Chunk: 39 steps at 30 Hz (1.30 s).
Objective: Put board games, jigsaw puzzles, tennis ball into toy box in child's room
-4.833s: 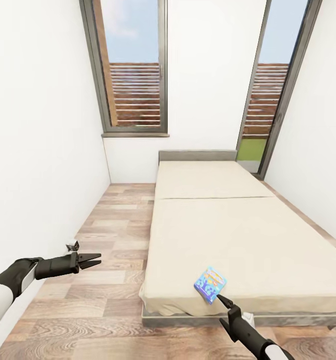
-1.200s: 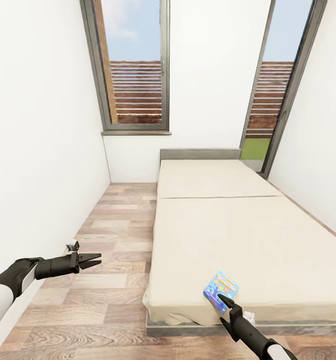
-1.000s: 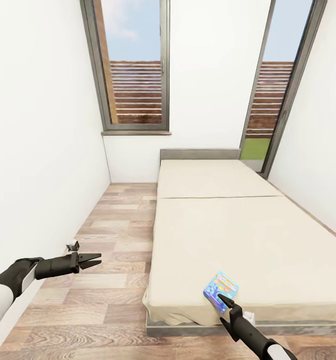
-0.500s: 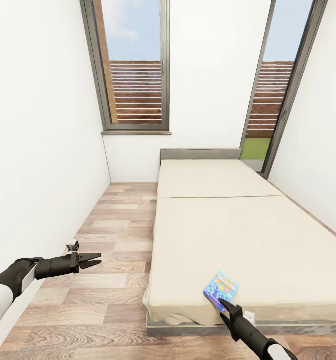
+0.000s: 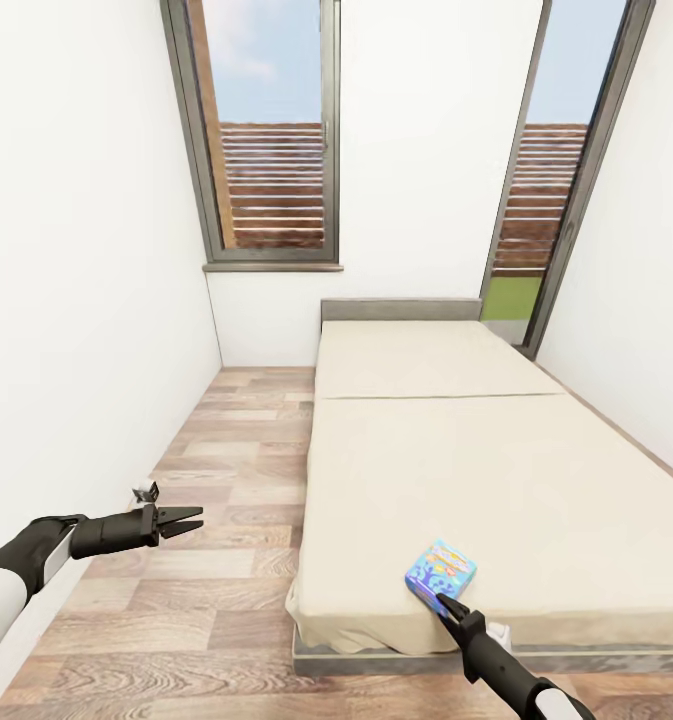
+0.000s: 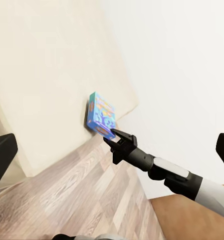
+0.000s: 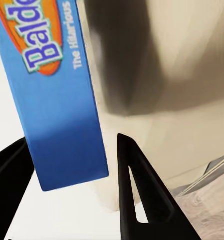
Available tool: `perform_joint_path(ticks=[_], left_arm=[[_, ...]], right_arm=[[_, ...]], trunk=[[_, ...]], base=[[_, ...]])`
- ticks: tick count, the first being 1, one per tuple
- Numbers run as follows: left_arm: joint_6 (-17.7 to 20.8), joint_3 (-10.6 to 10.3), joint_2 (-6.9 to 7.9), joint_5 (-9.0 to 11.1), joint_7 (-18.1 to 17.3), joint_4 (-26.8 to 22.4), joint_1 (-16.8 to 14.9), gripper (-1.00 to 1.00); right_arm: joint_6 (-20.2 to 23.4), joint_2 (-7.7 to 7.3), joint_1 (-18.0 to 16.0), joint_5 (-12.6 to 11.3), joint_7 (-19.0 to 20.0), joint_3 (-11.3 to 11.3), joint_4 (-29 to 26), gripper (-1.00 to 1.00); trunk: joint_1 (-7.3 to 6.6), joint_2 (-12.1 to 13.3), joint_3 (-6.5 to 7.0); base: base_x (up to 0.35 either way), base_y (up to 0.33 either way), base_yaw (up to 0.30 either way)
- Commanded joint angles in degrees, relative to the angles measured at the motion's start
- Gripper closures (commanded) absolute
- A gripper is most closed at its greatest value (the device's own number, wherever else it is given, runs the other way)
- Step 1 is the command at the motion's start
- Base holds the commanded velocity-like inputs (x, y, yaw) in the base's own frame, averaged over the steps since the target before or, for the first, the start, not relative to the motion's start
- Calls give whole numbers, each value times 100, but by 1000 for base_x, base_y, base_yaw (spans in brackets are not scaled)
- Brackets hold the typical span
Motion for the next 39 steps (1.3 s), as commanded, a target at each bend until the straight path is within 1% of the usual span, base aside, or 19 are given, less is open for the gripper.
perform_joint_path(ticks=[1,5,10,12,27,32,35,36,37,39], left_arm=[[61,3,0,-8,-22,-1,-2,-100],[65,3,0,-8,-22,-2,-2,-100],[65,3,-2,-10,-22,-2,-2,-100],[65,3,-6,-11,-22,-2,-2,-100],[65,2,-8,-17,-22,-2,-2,-100],[65,1,-8,-17,-22,-2,-2,-100],[65,-8,-8,-17,-22,-2,-2,-100],[65,-17,-4,-17,-22,-2,-2,-100],[65,-20,-3,-17,-22,-2,-2,-100],[65,-27,-1,-17,-22,-2,-2,-100]], right_arm=[[38,2,-4,-10,3,-26,3,100],[38,2,-4,-10,33,-26,-1,100],[33,2,-4,-5,329,-25,-5,100],[32,2,-4,-5,367,-25,-5,100],[129,-20,-9,19,348,-25,-31,100],[168,-14,-6,19,385,20,-378,100],[310,3,-5,27,409,175,-485,100],[353,15,-4,31,448,323,-594,100],[362,18,-4,31,470,380,-649,100],[380,20,0,28,592,588,-895,100]], trunk=[[-23,39,13],[-111,200,85],[-221,400,175],[-265,480,211],[-594,1082,480],[-704,1283,570],[-770,1403,623],[-792,1443,641],[-814,1483,659],[-858,1563,695]], base=[[0,0,0],[0,0,0],[0,0,0],[0,0,0],[0,0,0],[0,0,0],[0,0,0],[0,0,0],[0,0,0],[0,0,0]])
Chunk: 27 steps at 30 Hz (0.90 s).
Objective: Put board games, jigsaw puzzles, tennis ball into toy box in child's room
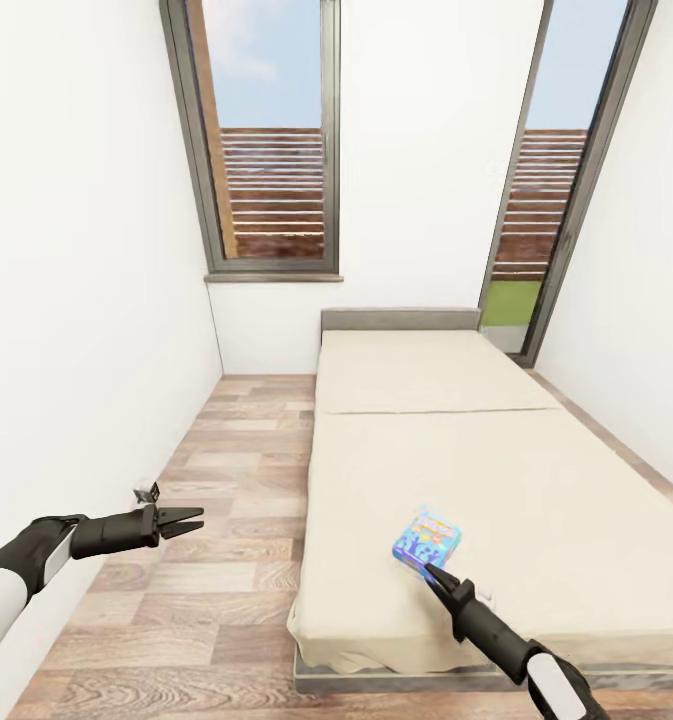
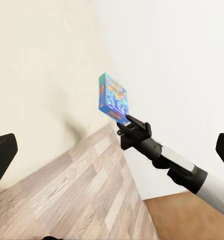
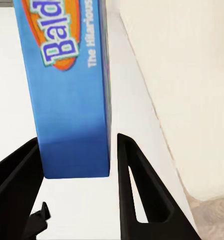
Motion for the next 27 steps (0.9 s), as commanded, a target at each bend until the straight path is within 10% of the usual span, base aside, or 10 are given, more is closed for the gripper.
perform_joint_path(ticks=[1,27], left_arm=[[61,0,0,-4,-22,-1,-2,-100],[61,-17,-4,-4,-22,-1,-9,-100]], right_arm=[[16,-2,-2,29,59,52,-103,100],[571,-71,116,63,261,174,-1285,100]], trunk=[[-23,39,12],[-594,1082,479]], base=[[0,0,0],[0,0,0]])
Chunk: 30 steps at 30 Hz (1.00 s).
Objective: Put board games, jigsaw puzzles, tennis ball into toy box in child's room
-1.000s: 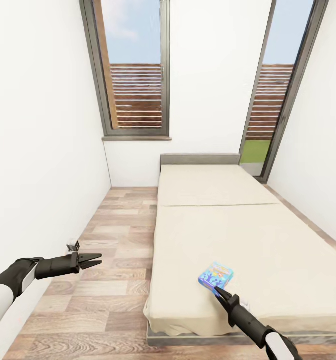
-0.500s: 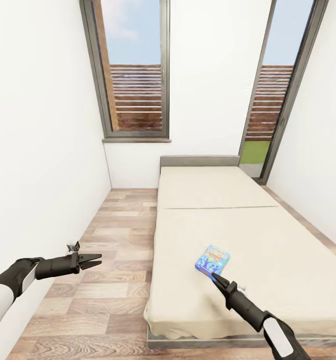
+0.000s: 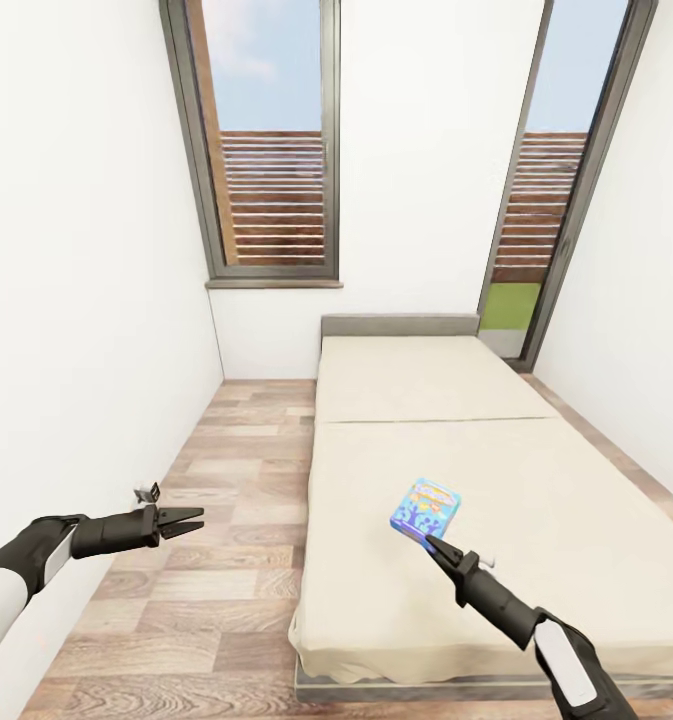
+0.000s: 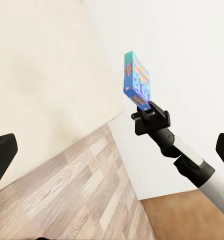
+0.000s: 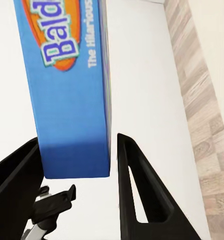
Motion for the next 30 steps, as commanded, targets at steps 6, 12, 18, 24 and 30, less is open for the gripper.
perform_joint_path(ticks=[6,12,18,24,30], left_arm=[[61,-5,4,-3,-22,-1,-4,-100],[61,-6,7,-3,-22,-8,-4,-100],[61,-6,7,-6,-22,-9,-4,-100],[54,-6,8,-9,-22,-9,-4,-100],[52,-6,8,-12,-22,-9,-4,-100]], right_arm=[[33,-216,-12,-18,91,-6,-3,100],[29,-259,-19,-15,275,-8,-11,100],[16,-264,-20,-14,321,-6,-12,100],[8,-264,-21,-14,324,-8,-12,100],[0,-264,-21,-14,324,-8,-12,100]], trunk=[[-133,239,103],[-265,480,210],[-396,720,318],[-528,961,426],[-660,1202,533]], base=[[0,0,0],[0,0,0],[0,0,-47],[0,0,-239],[0,0,-276]])
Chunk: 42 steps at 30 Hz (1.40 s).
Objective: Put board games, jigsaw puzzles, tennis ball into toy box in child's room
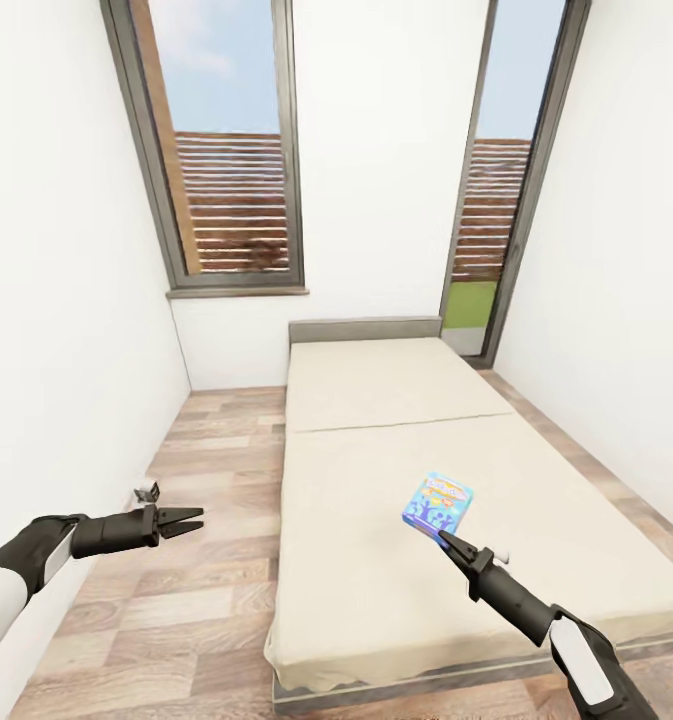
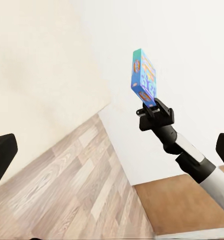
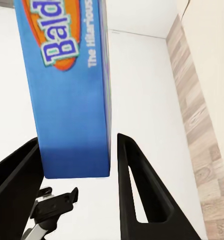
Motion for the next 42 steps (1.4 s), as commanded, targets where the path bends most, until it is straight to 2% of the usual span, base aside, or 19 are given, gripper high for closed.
perform_joint_path(ticks=[1,24,42], left_arm=[[61,-1,2,-2,-23,-3,-1,-100],[69,-9,-6,-11,-23,-118,-1,-100],[76,-10,-81,-31,-23,-135,-1,-100]], right_arm=[[32,1,-6,-17,8,-7,3,100],[31,1,-6,-17,14,-7,3,100],[29,1,-5,-17,16,-7,3,100]], trunk=[[-23,38,13],[-528,961,426],[-923,1683,749]], base=[[0,0,-279],[0,0,-280],[0,0,-280]])
